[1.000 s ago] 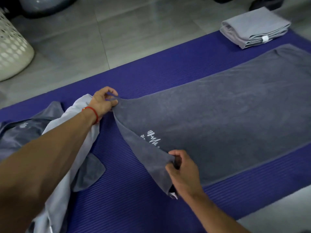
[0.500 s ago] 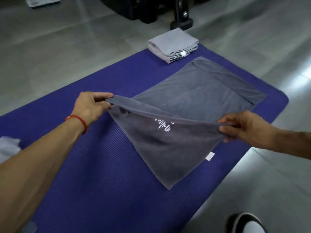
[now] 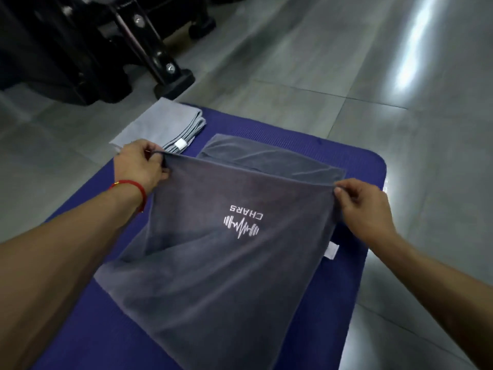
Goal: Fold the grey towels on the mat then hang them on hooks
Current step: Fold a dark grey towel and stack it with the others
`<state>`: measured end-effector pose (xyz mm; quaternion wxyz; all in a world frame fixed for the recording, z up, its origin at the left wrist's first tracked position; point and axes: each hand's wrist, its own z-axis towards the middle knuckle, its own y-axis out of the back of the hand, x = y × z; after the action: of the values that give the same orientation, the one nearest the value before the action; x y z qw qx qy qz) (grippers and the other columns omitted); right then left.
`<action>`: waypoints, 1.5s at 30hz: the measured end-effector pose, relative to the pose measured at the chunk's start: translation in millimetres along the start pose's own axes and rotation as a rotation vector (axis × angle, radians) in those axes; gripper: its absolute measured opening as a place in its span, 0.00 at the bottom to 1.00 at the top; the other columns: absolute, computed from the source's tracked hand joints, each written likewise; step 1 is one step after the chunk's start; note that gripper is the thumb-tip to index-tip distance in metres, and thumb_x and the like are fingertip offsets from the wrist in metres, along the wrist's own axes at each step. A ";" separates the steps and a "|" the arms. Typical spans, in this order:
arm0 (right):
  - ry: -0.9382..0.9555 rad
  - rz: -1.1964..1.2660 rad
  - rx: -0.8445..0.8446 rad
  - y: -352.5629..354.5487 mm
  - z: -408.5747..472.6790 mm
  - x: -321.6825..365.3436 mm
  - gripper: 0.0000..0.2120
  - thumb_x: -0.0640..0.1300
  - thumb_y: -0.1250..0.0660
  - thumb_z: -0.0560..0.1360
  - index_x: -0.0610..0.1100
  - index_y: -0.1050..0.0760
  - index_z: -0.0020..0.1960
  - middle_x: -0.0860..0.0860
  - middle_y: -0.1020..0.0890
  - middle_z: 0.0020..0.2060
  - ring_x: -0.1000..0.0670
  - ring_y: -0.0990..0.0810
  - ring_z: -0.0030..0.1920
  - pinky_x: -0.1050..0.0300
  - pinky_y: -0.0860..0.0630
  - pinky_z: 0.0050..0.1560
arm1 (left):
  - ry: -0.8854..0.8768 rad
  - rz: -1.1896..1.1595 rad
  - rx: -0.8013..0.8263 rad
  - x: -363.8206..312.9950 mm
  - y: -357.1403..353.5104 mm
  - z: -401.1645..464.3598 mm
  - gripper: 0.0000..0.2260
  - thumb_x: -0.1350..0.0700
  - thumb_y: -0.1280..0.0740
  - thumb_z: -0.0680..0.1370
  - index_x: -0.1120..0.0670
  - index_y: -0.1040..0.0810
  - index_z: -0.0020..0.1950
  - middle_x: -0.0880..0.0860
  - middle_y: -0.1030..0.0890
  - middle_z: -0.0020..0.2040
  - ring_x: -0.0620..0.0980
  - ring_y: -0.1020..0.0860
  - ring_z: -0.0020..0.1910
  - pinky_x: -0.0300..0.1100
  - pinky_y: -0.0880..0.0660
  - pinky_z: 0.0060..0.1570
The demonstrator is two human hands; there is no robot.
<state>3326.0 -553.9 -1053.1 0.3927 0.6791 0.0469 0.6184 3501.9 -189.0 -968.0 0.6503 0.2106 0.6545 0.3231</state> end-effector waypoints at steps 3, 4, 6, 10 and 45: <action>0.020 -0.076 -0.090 -14.6 45.7 -16.4 0.09 0.45 0.36 0.83 0.46 0.17 0.55 0.52 0.16 0.43 0.55 0.20 0.41 0.62 0.23 0.45 | -0.099 0.193 -0.080 -27.5 -35.4 43.0 0.07 0.61 0.36 0.77 0.55 0.18 0.48 0.57 0.15 0.47 0.58 0.17 0.47 0.52 0.20 0.55; 0.023 -0.106 -0.106 -20.3 62.0 -23.2 0.10 0.46 0.37 0.82 0.47 0.17 0.53 0.51 0.16 0.43 0.50 0.19 0.43 0.52 0.20 0.47 | -0.108 0.217 -0.090 -36.6 -46.5 53.4 0.08 0.61 0.37 0.77 0.55 0.18 0.50 0.57 0.15 0.49 0.59 0.18 0.50 0.50 0.22 0.58; -0.027 -0.189 -0.103 -30.5 84.3 -37.2 0.10 0.49 0.37 0.81 0.51 0.17 0.49 0.51 0.17 0.45 0.46 0.20 0.49 0.40 0.20 0.52 | -0.103 0.260 -0.086 -50.8 -70.4 73.0 0.10 0.62 0.38 0.78 0.57 0.18 0.53 0.58 0.17 0.53 0.58 0.20 0.55 0.46 0.25 0.59; -0.034 -0.244 -0.147 -46.3 85.4 -57.1 0.07 0.47 0.34 0.81 0.48 0.19 0.54 0.48 0.23 0.53 0.46 0.30 0.57 0.40 0.32 0.61 | -0.057 0.389 -0.027 -47.8 -110.4 110.0 0.10 0.61 0.37 0.79 0.58 0.17 0.55 0.62 0.17 0.55 0.63 0.22 0.58 0.49 0.26 0.58; -0.103 -0.141 -0.085 -28.9 76.0 -32.5 0.14 0.57 0.40 0.81 0.50 0.22 0.46 0.50 0.19 0.40 0.42 0.22 0.50 0.32 0.29 0.61 | -0.129 -0.109 0.138 -36.4 -3.0 50.7 0.11 0.64 0.29 0.77 0.48 0.13 0.50 0.40 0.17 0.32 0.36 0.23 0.32 0.32 0.25 0.39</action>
<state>3397.4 -588.0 -1090.8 0.4656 0.6876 0.0478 0.5551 3554.8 -209.0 -941.2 0.6917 0.2392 0.6424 0.2271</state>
